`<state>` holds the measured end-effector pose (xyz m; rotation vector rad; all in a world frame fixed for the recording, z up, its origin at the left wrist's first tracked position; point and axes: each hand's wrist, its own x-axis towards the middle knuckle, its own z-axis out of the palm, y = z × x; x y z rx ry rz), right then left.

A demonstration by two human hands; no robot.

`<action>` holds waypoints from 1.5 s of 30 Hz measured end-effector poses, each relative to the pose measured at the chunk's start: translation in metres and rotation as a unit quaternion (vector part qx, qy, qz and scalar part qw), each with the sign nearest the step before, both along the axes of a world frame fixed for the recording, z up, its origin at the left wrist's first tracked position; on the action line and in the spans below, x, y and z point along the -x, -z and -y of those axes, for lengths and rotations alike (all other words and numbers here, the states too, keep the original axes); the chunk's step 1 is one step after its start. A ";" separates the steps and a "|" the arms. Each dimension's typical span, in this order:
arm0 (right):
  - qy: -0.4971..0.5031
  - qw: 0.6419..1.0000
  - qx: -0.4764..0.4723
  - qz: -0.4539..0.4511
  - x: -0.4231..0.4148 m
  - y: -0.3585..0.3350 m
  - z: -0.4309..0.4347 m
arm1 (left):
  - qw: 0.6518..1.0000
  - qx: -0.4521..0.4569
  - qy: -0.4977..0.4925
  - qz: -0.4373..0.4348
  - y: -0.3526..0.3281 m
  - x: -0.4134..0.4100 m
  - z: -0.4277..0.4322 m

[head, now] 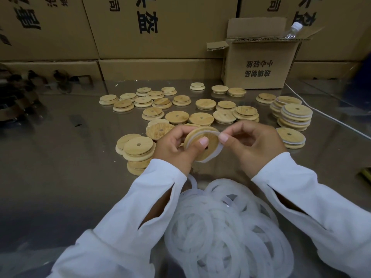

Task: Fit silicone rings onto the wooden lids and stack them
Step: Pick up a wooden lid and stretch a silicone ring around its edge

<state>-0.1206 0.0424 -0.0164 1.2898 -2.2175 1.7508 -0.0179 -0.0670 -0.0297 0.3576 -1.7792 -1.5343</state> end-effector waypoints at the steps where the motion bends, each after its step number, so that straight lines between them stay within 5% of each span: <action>1: -0.001 1.000 -0.003 -0.016 0.001 -0.001 -0.001 | 1.000 0.001 0.000 -0.007 -0.001 0.000 0.000; 16: -0.054 0.997 0.041 0.049 0.001 0.001 -0.003 | 0.998 -0.057 0.007 0.001 0.000 -0.001 0.000; 29: 0.065 0.997 -0.003 0.051 -0.004 0.019 0.004 | 0.993 -0.105 -0.034 0.034 0.004 0.003 -0.002; 37: 0.008 0.994 -0.008 0.108 0.000 0.014 0.002 | 0.997 -0.019 -0.039 0.058 0.003 -0.001 0.003; 41: -0.038 0.980 -0.032 0.192 0.005 0.010 0.000 | 0.997 -0.053 -0.014 0.059 0.001 -0.001 0.004; 45: -0.069 0.981 -0.048 0.175 0.009 0.005 -0.002 | 0.993 -0.109 -0.002 0.033 0.001 0.000 0.002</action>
